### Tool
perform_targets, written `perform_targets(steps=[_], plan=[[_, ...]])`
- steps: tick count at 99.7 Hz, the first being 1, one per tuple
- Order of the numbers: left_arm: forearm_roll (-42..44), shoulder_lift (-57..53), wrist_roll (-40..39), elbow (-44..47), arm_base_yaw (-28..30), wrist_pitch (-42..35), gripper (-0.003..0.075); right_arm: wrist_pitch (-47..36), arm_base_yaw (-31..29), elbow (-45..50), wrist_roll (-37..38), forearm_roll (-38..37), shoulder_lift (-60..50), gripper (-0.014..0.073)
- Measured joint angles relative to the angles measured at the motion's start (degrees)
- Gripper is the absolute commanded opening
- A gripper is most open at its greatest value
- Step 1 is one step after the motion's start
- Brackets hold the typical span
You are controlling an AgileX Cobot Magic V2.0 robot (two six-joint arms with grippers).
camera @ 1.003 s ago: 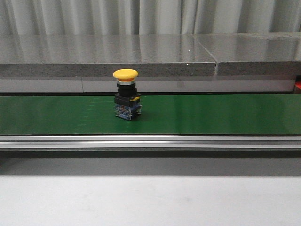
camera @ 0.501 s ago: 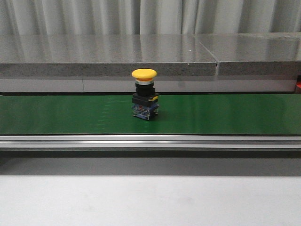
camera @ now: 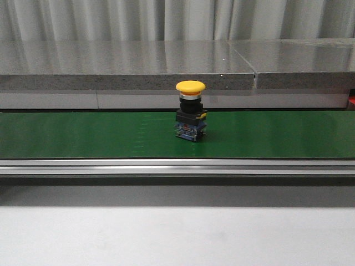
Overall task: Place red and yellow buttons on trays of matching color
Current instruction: 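Carry the red button into the red tray and release it, then lower the right gripper onto the yellow button on the belt and grasp it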
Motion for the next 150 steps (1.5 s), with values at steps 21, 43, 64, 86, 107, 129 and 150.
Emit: perform_targets(steps=[21, 43, 64, 86, 107, 129, 150], plan=[[0.0, 0.0, 0.0, 0.0, 0.0, 0.0, -0.0019, 0.2, 0.0, 0.0, -0.1, 0.0, 0.4, 0.0438], [0.0, 0.0, 0.0, 0.0, 0.0, 0.0, -0.0019, 2.7, 0.0, -1.9, -0.5, 0.0, 0.4, 0.0645], [0.0, 0.0, 0.0, 0.0, 0.0, 0.0, -0.0019, 4.9, 0.0, -4.1, -0.5, 0.0, -2.1, 0.0645], [0.0, 0.0, 0.0, 0.1, 0.0, 0.0, -0.0019, 7.1, 0.0, -4.3, -0.7, 0.0, -10.1, 0.0645], [0.0, 0.0, 0.0, 0.1, 0.0, 0.0, -0.0019, 8.1, 0.9, 0.8, -2.3, 0.0, -19.8, 0.0645], [0.0, 0.0, 0.0, 0.1, 0.0, 0.0, -0.0019, 5.0, 4.7, 16.0, -7.6, 1.8, -34.2, 0.0645], [0.0, 0.0, 0.0, 0.1, 0.0, 0.0, -0.0019, 2.4, 11.0, 32.7, -9.2, 2.2, -46.9, 0.0645]])
